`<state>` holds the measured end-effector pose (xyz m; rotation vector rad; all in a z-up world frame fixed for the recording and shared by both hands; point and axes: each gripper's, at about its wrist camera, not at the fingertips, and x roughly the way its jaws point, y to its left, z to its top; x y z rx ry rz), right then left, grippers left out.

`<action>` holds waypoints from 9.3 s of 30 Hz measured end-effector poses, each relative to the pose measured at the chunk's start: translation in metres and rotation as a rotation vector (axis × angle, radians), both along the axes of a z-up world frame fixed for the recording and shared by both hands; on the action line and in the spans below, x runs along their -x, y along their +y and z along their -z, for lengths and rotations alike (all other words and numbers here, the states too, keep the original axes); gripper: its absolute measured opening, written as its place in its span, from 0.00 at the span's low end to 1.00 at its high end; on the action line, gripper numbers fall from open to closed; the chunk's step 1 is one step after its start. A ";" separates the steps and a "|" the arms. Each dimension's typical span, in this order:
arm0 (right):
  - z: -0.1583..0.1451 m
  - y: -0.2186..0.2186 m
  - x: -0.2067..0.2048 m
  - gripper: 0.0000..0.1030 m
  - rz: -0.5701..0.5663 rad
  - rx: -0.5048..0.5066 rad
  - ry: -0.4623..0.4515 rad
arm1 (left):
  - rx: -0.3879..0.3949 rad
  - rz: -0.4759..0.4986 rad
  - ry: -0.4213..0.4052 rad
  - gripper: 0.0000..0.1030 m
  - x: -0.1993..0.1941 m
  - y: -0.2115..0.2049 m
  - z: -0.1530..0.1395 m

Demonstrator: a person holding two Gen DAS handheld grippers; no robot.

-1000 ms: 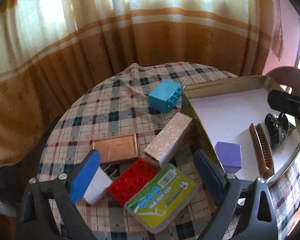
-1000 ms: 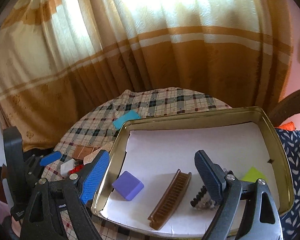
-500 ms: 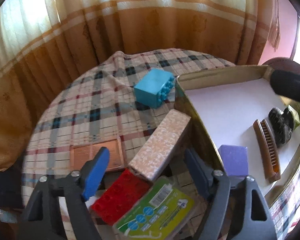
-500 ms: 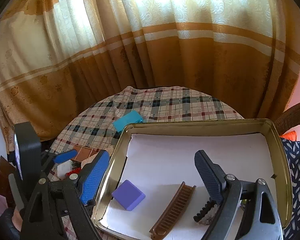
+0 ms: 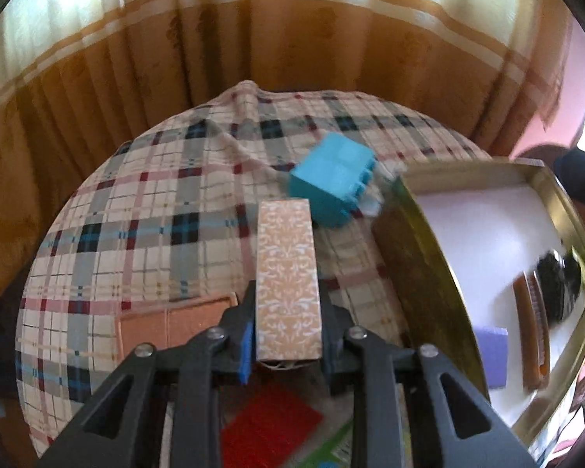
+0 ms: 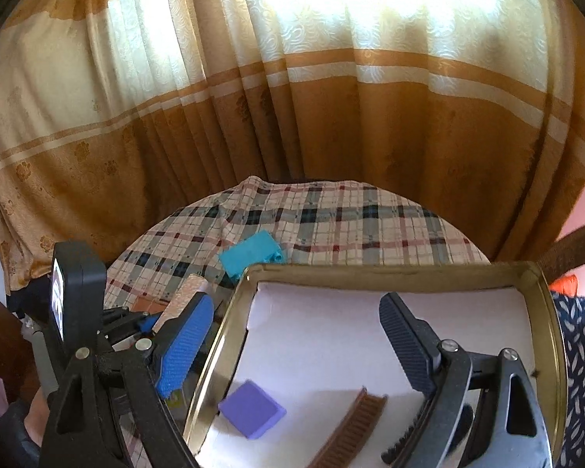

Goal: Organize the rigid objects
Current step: 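Grasp the patterned beige box with the left tool while the right tool approaches the blue block, then close the right tool on the blue block and lift it, then carry the beige box with the left tool while the right tool carries the blue block into the tray, then open both tools to release the box and blue block in the tray, then withdraw both open tools from the tray back over the table, then move the right tool to the floss case while the left tool approaches the red brick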

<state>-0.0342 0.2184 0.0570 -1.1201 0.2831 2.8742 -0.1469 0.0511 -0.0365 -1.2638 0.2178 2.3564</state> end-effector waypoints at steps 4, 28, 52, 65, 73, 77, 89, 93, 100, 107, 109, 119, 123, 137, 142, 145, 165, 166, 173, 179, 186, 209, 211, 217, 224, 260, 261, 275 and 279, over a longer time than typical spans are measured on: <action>-0.003 -0.011 0.028 0.86 -0.077 -0.014 -0.025 | -0.046 -0.075 -0.022 0.24 0.020 -0.013 0.000; 0.083 -0.057 0.166 0.83 -0.348 -0.238 -0.446 | -0.137 -0.196 -0.039 0.24 0.062 -0.047 0.005; -0.029 -0.075 0.028 0.65 -0.184 0.011 0.046 | -0.149 -0.194 0.213 0.24 -0.026 -0.073 -0.075; 0.003 -0.077 -0.054 0.65 -0.079 0.081 0.074 | -0.154 -0.186 0.181 0.24 -0.099 -0.081 -0.058; 0.007 -0.066 -0.094 0.65 -0.055 0.122 0.089 | -0.136 -0.152 0.201 0.24 -0.138 -0.062 -0.064; 0.007 -0.061 -0.116 0.65 -0.041 0.125 0.104 | -0.128 -0.140 0.214 0.24 -0.157 -0.052 -0.067; 0.015 -0.042 -0.168 0.65 0.005 0.126 0.130 | -0.095 -0.100 0.232 0.24 -0.193 -0.030 -0.070; 0.015 -0.035 -0.173 0.65 0.024 0.125 0.139 | -0.089 -0.090 0.237 0.24 -0.195 -0.024 -0.070; 0.014 -0.019 -0.170 0.65 0.055 0.133 0.145 | -0.081 -0.088 0.237 0.24 -0.191 -0.019 -0.069; 0.012 -0.005 -0.167 0.65 0.088 0.124 0.148 | -0.086 -0.063 0.249 0.24 -0.185 -0.006 -0.072; 0.010 -0.001 -0.165 0.65 0.100 0.122 0.150 | -0.090 -0.058 0.254 0.24 -0.182 -0.002 -0.074; -0.008 0.025 -0.163 0.65 0.157 0.081 0.188 | -0.108 -0.026 0.266 0.24 -0.167 0.018 -0.082; -0.016 0.044 -0.160 0.65 0.202 0.050 0.203 | -0.119 -0.015 0.272 0.24 -0.160 0.027 -0.087; -0.015 0.091 -0.138 0.65 0.307 0.034 0.203 | -0.111 0.025 0.243 0.24 -0.133 0.078 -0.086; -0.009 0.096 -0.127 0.65 0.326 0.027 0.192 | -0.100 0.023 0.219 0.24 -0.124 0.089 -0.080; -0.007 0.099 -0.120 0.65 0.329 0.019 0.181 | -0.089 0.022 0.213 0.24 -0.121 0.096 -0.077; 0.012 0.122 -0.079 0.65 0.344 0.026 0.071 | 0.018 0.009 0.151 0.24 -0.090 0.134 -0.055; 0.014 0.122 -0.077 0.65 0.346 0.026 0.063 | 0.020 0.009 0.145 0.24 -0.088 0.136 -0.054; 0.025 0.127 -0.066 0.65 0.335 0.040 0.019 | 0.039 0.004 0.116 0.24 -0.081 0.142 -0.046; 0.030 0.130 -0.061 0.65 0.334 0.045 0.000 | 0.058 -0.011 0.081 0.24 -0.074 0.145 -0.038; 0.035 0.132 -0.057 0.65 0.335 0.058 -0.020 | 0.076 -0.022 0.049 0.24 -0.068 0.145 -0.029; 0.018 0.086 -0.133 0.82 0.445 0.113 0.332 | -0.002 -0.140 0.333 0.99 -0.116 0.079 -0.067; 0.019 0.075 -0.138 0.82 0.454 0.095 0.351 | 0.024 -0.171 0.344 0.99 -0.118 0.069 -0.065; 0.021 0.044 -0.148 0.82 0.446 0.055 0.387 | 0.004 -0.246 0.353 0.99 -0.121 0.028 -0.061; 0.029 0.017 -0.147 0.82 0.400 0.061 0.382 | -0.013 -0.302 0.393 0.99 -0.129 -0.009 -0.060; 0.037 -0.055 -0.142 0.82 0.269 -0.002 0.379 | -0.034 -0.406 0.334 0.99 -0.128 -0.080 -0.038; 0.038 -0.055 -0.142 0.82 0.267 0.001 0.375 | -0.023 -0.411 0.338 0.99 -0.127 -0.082 -0.038; 0.050 -0.099 -0.116 0.82 0.071 0.015 0.223 | 0.094 -0.540 0.264 0.99 -0.107 -0.134 -0.025; 0.056 -0.119 -0.105 0.82 -0.016 0.015 0.176 | 0.111 -0.574 0.240 0.99 -0.104 -0.147 -0.019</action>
